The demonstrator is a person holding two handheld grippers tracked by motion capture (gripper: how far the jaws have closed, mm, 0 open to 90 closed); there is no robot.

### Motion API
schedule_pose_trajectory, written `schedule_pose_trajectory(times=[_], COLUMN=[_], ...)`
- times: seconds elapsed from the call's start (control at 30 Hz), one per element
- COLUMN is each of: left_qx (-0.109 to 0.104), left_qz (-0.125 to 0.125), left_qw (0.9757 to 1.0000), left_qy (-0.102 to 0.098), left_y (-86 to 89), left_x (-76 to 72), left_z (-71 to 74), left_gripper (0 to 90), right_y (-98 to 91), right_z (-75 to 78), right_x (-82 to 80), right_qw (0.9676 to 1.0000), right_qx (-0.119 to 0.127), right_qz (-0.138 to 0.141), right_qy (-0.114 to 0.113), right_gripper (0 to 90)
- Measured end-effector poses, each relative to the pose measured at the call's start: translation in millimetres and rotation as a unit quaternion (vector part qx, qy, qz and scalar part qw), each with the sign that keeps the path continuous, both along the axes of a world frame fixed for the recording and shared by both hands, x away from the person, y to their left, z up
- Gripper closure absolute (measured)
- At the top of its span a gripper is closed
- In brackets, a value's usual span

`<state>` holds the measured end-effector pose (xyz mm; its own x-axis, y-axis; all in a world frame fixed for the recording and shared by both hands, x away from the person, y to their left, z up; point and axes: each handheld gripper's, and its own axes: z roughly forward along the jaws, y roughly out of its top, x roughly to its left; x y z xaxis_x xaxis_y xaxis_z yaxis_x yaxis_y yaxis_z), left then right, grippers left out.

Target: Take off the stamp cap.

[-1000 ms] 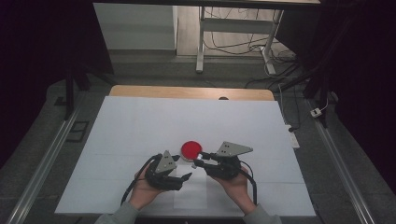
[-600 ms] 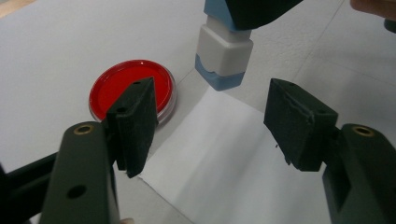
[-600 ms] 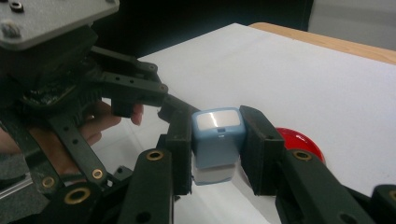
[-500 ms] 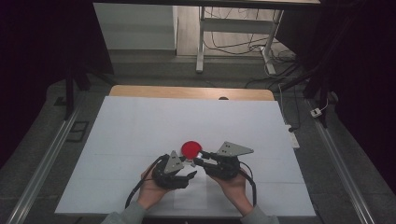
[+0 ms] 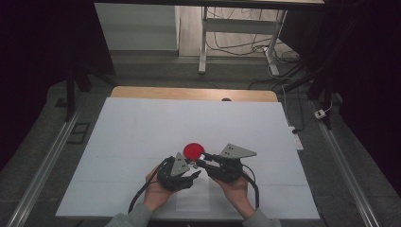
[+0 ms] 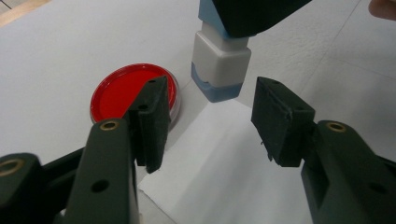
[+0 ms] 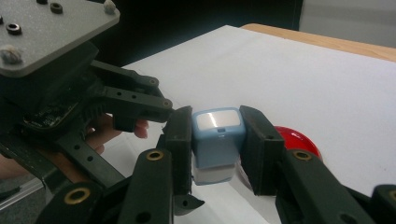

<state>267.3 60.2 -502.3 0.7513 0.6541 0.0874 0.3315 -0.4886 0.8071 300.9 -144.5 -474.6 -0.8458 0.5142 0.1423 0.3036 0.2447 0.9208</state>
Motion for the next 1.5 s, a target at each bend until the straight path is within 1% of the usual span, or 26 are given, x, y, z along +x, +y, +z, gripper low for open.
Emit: schedule_pose_trajectory(times=[0.17, 0.4, 0.67, 0.83, 1.13, 1.5], left_qx=[0.005, 0.007, 0.011, 0.013, 0.017, 0.026], left_qz=[0.003, 0.004, 0.006, 0.006, 0.006, 0.008], left_qw=[1.0000, 0.9999, 0.9999, 0.9998, 0.9997, 0.9994], left_qy=[-0.004, -0.009, -0.012, -0.013, -0.015, -0.020], left_y=[-1.4, -3.5, -5.5, -5.4, -5.2, -5.3], left_x=[0.7, 0.9, 1.3, 1.3, 1.5, 1.1], left_z=[-1.0, -1.7, -3.1, -3.5, -4.3, -5.3], left_gripper=[50.4, 55.6, 61.3, 63.1, 67.3, 68.8], right_y=[-0.1, -0.1, -1.1, -1.5, 0.0, 1.6], right_z=[-0.6, -2.0, -2.9, -3.1, -4.6, -4.8], right_x=[-0.1, 0.2, 0.7, 0.9, 0.9, -0.4], right_qw=[1.0000, 0.9999, 0.9994, 0.9992, 0.9992, 0.9992], right_qx=[0.003, 0.011, 0.025, 0.030, 0.028, 0.026], right_qz=[-0.004, -0.010, -0.017, -0.018, -0.016, -0.020], right_qy=[0.002, 0.007, 0.018, 0.021, 0.021, 0.021], right_gripper=[65.9, 65.9, 65.8, 65.9, 65.9, 65.9])
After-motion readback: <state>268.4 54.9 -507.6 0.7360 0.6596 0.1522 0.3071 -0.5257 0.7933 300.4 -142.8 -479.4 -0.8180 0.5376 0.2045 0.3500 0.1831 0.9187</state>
